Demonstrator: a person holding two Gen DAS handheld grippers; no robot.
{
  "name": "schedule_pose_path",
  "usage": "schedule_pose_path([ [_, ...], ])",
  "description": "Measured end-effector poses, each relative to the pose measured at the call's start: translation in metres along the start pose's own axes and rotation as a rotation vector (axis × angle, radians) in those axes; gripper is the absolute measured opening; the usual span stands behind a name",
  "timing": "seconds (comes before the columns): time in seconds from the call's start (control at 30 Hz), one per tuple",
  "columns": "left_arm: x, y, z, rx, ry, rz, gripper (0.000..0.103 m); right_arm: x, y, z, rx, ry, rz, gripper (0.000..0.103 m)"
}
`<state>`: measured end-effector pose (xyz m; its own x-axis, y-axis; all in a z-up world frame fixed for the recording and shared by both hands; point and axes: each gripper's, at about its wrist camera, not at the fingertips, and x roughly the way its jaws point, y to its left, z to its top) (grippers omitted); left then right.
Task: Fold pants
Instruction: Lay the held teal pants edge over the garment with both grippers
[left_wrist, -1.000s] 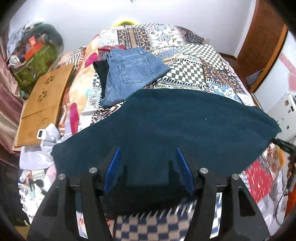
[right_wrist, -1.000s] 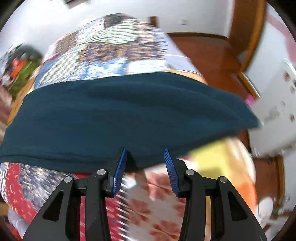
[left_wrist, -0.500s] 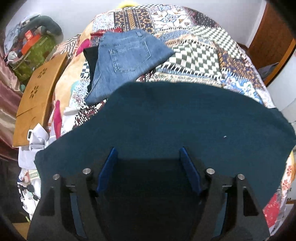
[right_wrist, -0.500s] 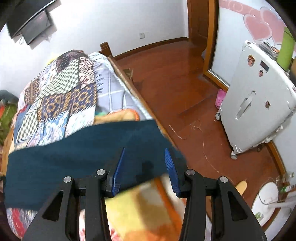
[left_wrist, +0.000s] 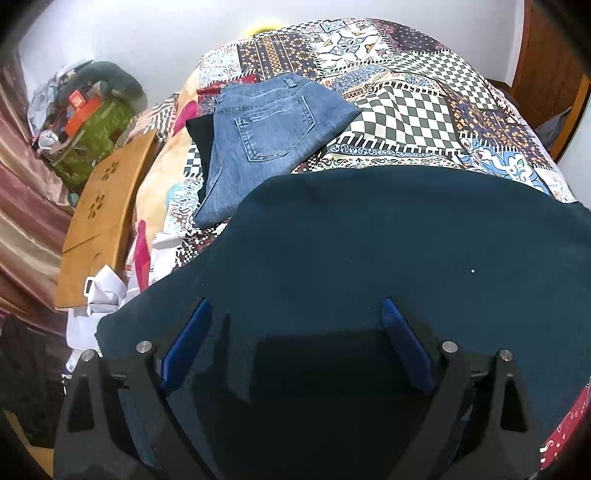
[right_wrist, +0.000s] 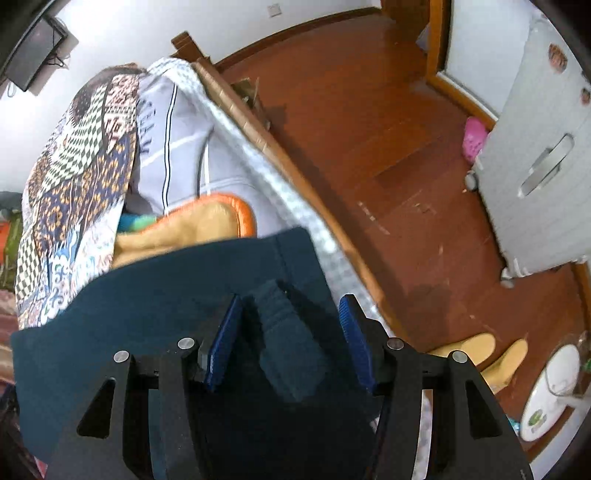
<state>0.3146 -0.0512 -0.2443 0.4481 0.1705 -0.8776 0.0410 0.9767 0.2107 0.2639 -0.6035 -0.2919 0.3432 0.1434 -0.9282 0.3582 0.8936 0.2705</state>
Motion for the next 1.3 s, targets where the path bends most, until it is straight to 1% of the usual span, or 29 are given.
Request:
schedule_pose_path([
  [0.03,0.000,-0.001,0.000,-0.001,-0.002,0.006,0.095,0.000,0.000,-0.003,-0.006,-0.006,0.017,0.039],
  [0.07,0.001,-0.002,0.000,-0.004,-0.002,0.011,0.095,-0.001,0.000,-0.007,-0.010,-0.011,0.046,0.034],
  [0.1,0.001,-0.002,0.001,-0.006,-0.001,0.014,0.095,-0.002,0.001,-0.010,-0.010,-0.010,0.064,0.034],
  [0.17,0.001,-0.003,0.002,-0.011,0.002,0.021,0.095,-0.006,0.003,-0.012,-0.020,-0.029,0.058,0.025],
  [0.2,0.001,-0.003,0.002,-0.011,0.002,0.024,0.095,-0.009,0.006,-0.014,-0.034,-0.043,0.050,0.023],
  [0.27,0.000,-0.004,0.001,-0.012,0.001,0.031,0.095,-0.015,0.012,-0.015,-0.067,-0.075,0.007,0.013],
  [0.3,-0.001,-0.004,0.001,-0.011,0.001,0.035,0.095,-0.023,0.016,-0.016,-0.089,-0.110,-0.016,0.012],
  [0.37,-0.002,-0.006,0.001,-0.006,-0.001,0.045,0.095,-0.034,0.015,-0.015,-0.100,-0.162,-0.033,0.011],
  [0.53,-0.004,-0.011,0.000,0.011,-0.007,0.069,0.095,-0.056,0.021,0.003,-0.125,-0.292,-0.075,0.009],
  [0.63,-0.005,-0.011,-0.001,0.011,-0.013,0.068,0.095,-0.045,0.035,0.009,-0.161,-0.312,-0.151,0.009],
  [0.7,-0.006,-0.011,-0.003,0.010,-0.013,0.061,0.095,-0.022,0.040,0.010,-0.186,-0.278,-0.215,0.009],
  [0.8,-0.006,-0.009,-0.004,0.016,-0.011,0.047,0.095,0.009,0.039,0.010,-0.185,-0.168,-0.270,0.010],
  [0.87,-0.006,-0.009,-0.004,0.021,-0.011,0.040,0.095,0.007,0.038,0.012,-0.174,-0.155,-0.322,0.010],
  [0.93,-0.004,-0.008,-0.004,0.019,-0.008,0.031,0.095,-0.004,0.037,0.015,-0.155,-0.156,-0.333,0.011],
  [0.97,-0.004,-0.008,-0.004,0.015,-0.008,0.027,0.095,-0.012,0.038,0.016,-0.145,-0.159,-0.309,0.012],
  [1.0,-0.004,-0.007,-0.004,0.011,-0.008,0.024,0.095,-0.022,0.038,0.015,-0.132,-0.158,-0.254,0.014],
  [1.03,-0.004,-0.006,-0.004,0.006,-0.008,0.021,0.095,-0.028,0.039,0.013,-0.128,-0.155,-0.221,0.020],
  [1.07,-0.004,-0.006,-0.005,0.001,-0.008,0.018,0.095,-0.034,0.043,0.010,-0.131,-0.153,-0.181,0.028],
  [1.1,-0.004,-0.006,-0.005,-0.003,-0.008,0.016,0.095,-0.040,0.049,0.005,-0.145,-0.155,-0.146,0.035],
  [1.13,-0.005,-0.005,-0.006,-0.009,-0.006,0.012,0.095,-0.044,0.056,-0.001,-0.168,-0.156,-0.121,0.047],
  [1.17,-0.005,-0.005,-0.007,-0.011,-0.005,0.008,0.095,-0.045,0.063,-0.008,-0.191,-0.153,-0.105,0.053],
  [1.23,-0.008,-0.004,-0.010,-0.010,-0.001,-0.006,0.095,-0.039,0.073,-0.023,-0.226,-0.126,-0.084,0.055],
  [1.3,-0.011,-0.004,-0.014,0.003,0.002,-0.020,0.095,-0.029,0.080,-0.039,-0.244,-0.103,-0.108,0.055],
])
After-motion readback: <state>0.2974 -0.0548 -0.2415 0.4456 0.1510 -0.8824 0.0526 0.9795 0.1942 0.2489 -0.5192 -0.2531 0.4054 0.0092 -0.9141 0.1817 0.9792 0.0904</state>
